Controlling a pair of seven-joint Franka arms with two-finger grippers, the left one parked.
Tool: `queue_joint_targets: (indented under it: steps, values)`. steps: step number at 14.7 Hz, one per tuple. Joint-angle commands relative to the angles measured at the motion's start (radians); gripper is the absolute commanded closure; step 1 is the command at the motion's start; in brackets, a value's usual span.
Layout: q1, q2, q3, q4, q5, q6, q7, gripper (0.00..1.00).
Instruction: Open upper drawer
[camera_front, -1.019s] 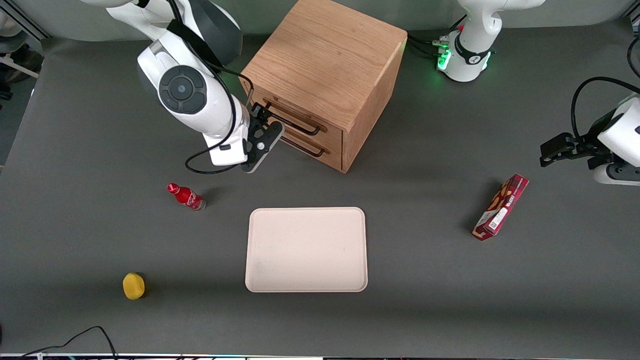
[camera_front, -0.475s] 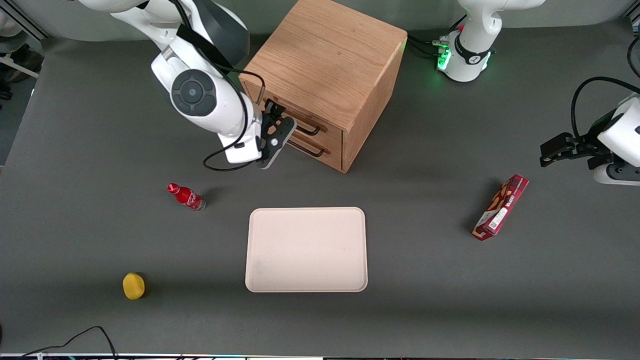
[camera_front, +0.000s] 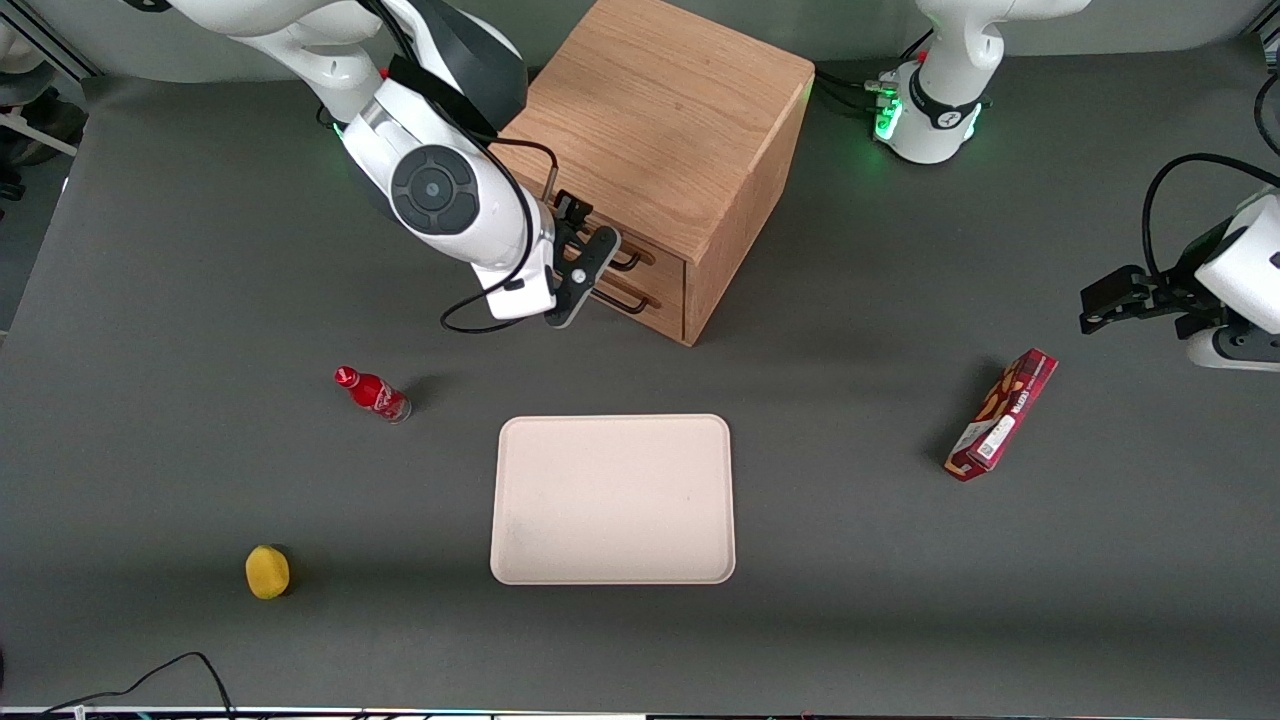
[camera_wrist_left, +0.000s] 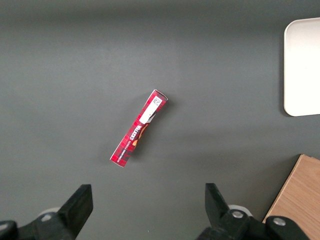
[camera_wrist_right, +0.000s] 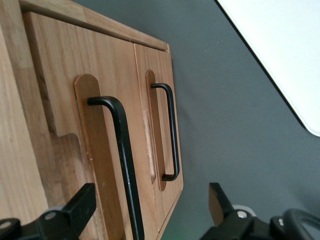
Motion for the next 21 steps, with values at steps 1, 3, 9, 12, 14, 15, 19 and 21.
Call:
queue_joint_targets:
  steps: [1,3,9,12,14,15,19,21]
  values:
    - [0.007,0.019,0.005,0.002,0.011,0.010,0.048,0.00]
    - [0.007,0.031,0.007,0.001,0.011,0.010,0.050,0.00]
    - [0.024,0.043,0.007,-0.006,0.010,-0.011,0.050,0.00]
    - [0.024,0.054,0.007,-0.009,0.005,-0.022,0.049,0.00]
    - [0.024,0.056,0.007,-0.009,-0.001,-0.022,0.049,0.00]
    - [0.025,0.056,0.007,-0.010,-0.005,-0.022,0.049,0.00]
    - [0.024,0.065,0.007,-0.010,-0.050,-0.021,0.044,0.00]
    - [0.024,0.065,0.007,-0.010,-0.061,-0.021,0.041,0.00]
